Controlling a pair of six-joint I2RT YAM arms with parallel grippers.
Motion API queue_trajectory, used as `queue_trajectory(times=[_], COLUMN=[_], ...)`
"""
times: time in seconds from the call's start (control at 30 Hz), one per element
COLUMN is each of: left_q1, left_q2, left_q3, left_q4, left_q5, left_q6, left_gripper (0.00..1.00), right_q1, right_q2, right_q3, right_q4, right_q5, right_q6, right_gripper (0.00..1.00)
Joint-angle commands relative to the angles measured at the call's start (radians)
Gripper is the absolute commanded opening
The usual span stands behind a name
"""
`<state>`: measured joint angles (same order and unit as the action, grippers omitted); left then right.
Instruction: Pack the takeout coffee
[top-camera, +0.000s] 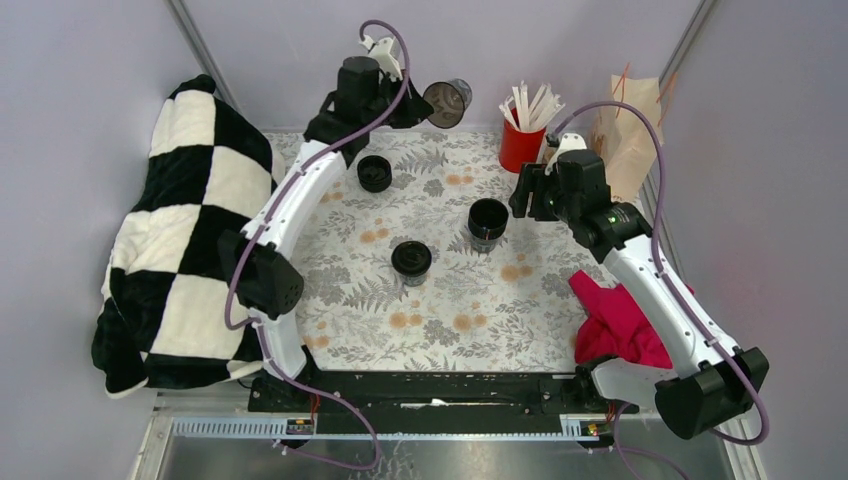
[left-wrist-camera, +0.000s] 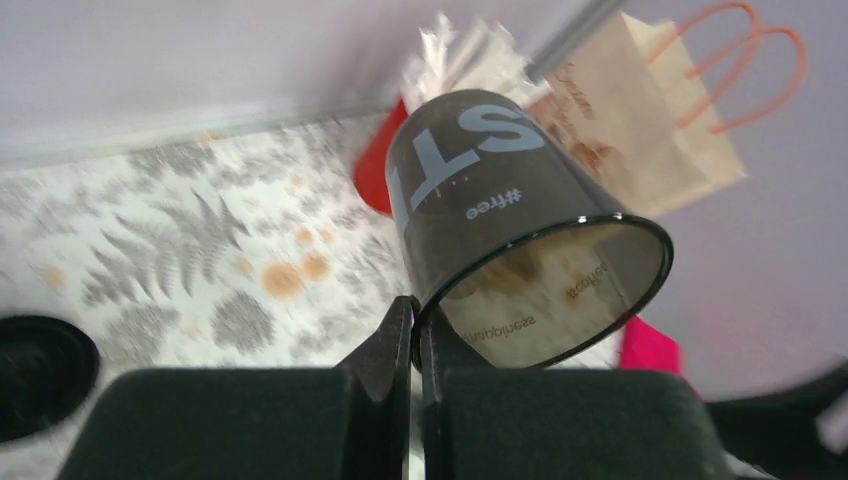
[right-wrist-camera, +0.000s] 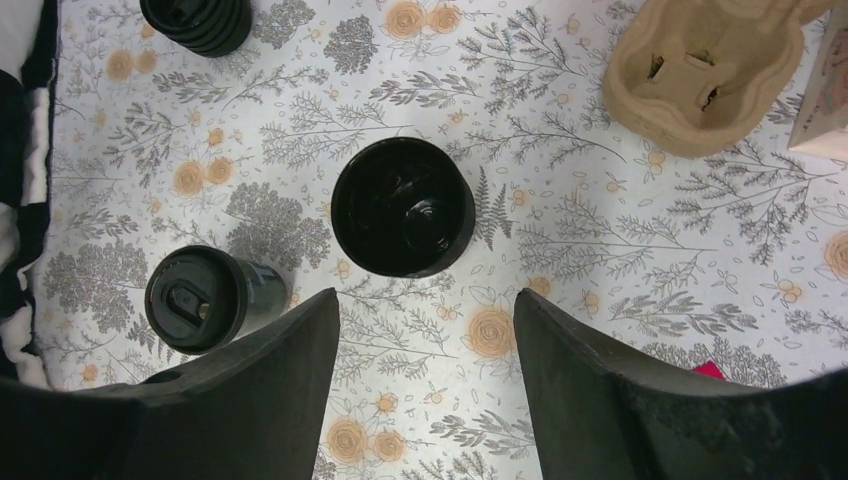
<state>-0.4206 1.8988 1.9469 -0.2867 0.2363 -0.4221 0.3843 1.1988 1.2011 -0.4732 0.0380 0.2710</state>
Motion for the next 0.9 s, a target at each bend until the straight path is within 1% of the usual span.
queue_trajectory(times=[0.0,0.17,0.27,0.33,0.4,0.47,0.67,0.87], left_q1=[-0.024,-0.046,-0.077,-0.118,-0.139,-0.157,-0.198,-0.210], left_q2=[-0.021,-0.026,0.003,0.043,0.079,0.092,0.126,0.152], left_q3=[0.102,0.148,0.144,0.187,0.231,0.238,0.233,0.243], left_q4=[-0.542,-0.673,-0.709,-0.747,-0.777,-0.769,-0.760,-0.758], left_q5=[0.120,0.202,0.203,0.188,0.145,0.108,0.098,0.039], left_q6=[-0.176,-0.214,-0.245,-0.252,-0.266,-0.272,-0.278,-0.311], left_gripper=[0.00,0.00,0.00,0.00,0.00,0.00,0.00,0.00], right_q1=[0.002,0.002,0.002,0.001,0.002,0.002,0.002,0.002], right_q2=[-0.064,-0.105,-0.118,-0.121,-0.124,-0.134,-0.151,-0.146], right_q3=[-0.003,-0.018,-0.042,-0.058,-0.072,-0.086,-0.113,-0.130], right_q4=[-0.030,-0.050,-0.043,-0.042,-0.040,-0.037,-0.032,-0.001], right_q5=[0.050,0.075,0.074,0.074,0.070,0.064,0.068,0.073], right_q6=[0.011,0.007,0.009,0.012,0.014,0.017,0.017,0.022], right_gripper=[0.72,0.73,0.74,0.74,0.74,0.74,0.75,0.75])
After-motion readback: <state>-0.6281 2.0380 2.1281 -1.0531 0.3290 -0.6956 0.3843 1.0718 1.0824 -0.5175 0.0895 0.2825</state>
